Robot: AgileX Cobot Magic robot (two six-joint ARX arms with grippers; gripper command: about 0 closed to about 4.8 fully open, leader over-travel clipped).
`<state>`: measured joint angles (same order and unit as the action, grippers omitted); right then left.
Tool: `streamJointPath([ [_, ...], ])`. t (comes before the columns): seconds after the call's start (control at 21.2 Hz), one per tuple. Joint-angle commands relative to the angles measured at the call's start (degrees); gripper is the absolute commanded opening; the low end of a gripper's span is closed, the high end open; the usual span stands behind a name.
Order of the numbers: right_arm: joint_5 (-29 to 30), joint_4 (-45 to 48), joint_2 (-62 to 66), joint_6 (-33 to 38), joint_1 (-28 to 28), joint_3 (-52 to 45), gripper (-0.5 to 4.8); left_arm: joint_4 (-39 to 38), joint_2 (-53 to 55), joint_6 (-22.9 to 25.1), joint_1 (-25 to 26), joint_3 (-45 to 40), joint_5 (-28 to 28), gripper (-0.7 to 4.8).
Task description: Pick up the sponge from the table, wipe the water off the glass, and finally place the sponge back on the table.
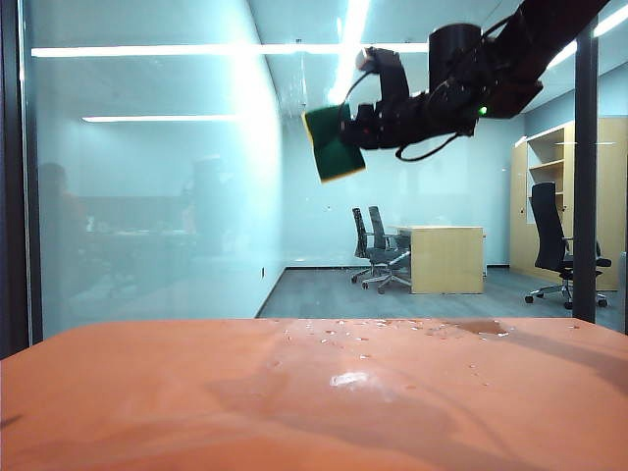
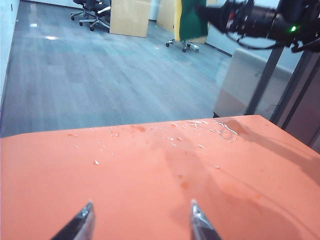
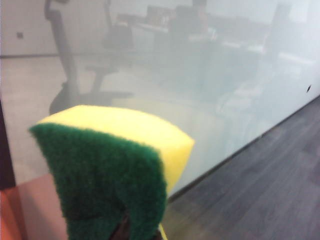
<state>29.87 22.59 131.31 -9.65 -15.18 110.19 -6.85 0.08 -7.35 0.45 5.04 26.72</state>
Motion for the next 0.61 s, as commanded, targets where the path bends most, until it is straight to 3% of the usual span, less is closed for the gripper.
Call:
streamJointPath([
  [0.05, -0.98, -3.67, 1.79, -1.57, -0.02, 0.02, -0.02, 0.46, 0.07, 0.07, 0.00, 0.24, -0.15, 2.43],
  [0.61, -4.52, -10.69, 5.18, -5.86, -0.02, 0.00, -0.03, 0.48, 0.07, 0.07, 0.00, 0.24, -0.13, 2.43],
])
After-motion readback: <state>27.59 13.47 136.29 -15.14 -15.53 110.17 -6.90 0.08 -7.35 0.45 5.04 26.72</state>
